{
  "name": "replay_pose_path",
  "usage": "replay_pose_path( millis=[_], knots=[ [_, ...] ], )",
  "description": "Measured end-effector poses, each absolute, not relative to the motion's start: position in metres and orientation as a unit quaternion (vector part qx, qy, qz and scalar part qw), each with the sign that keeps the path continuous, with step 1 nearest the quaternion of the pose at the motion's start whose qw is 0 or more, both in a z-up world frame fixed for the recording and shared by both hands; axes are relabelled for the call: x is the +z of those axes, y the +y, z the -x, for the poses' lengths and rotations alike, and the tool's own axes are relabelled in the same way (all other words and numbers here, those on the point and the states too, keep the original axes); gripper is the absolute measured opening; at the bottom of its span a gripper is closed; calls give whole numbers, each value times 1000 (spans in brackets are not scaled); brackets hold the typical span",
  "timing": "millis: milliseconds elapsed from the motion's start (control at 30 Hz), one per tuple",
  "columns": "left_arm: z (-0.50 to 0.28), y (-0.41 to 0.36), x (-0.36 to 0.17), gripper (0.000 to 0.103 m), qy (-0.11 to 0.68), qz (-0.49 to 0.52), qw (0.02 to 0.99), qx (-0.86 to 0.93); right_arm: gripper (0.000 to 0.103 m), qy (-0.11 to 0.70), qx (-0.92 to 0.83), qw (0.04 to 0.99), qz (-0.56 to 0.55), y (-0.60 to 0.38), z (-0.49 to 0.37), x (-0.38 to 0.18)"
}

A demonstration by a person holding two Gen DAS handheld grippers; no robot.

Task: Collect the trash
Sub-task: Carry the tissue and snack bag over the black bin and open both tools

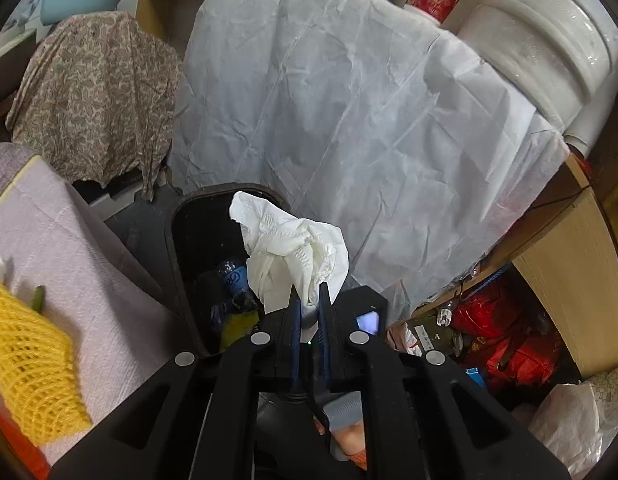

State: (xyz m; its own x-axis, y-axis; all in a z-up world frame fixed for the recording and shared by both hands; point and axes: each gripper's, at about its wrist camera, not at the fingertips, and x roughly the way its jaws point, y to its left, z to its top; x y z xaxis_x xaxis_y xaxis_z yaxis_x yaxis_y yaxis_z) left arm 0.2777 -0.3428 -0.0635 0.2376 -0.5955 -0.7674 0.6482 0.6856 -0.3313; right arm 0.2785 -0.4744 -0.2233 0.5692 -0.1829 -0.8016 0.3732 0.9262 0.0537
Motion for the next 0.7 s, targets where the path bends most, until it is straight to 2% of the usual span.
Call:
replay_pose_path(
  millis=[233,467,533,600,700],
  knots=[
    [-298,-368,-91,9,502,-35,777,-378,61,399,-187,887,-140,-485,-247,-202],
    [-314,-388,-121,10,522,-44,777,-348,68,372,-215,888,-162,-499,-216,-189],
    [-317,-390,-126,23,526,-47,778,-340,68,369,-220,885,-176,-506,-209,-189],
    [-317,-387,-125,64,525,-44,782,-333,69,371,-222,880,-195,-512,-205,-188],
    [-311,-378,-114,75,500,-21,800,-330,69,368,-222,879,-206,-517,-192,-184]
  ],
)
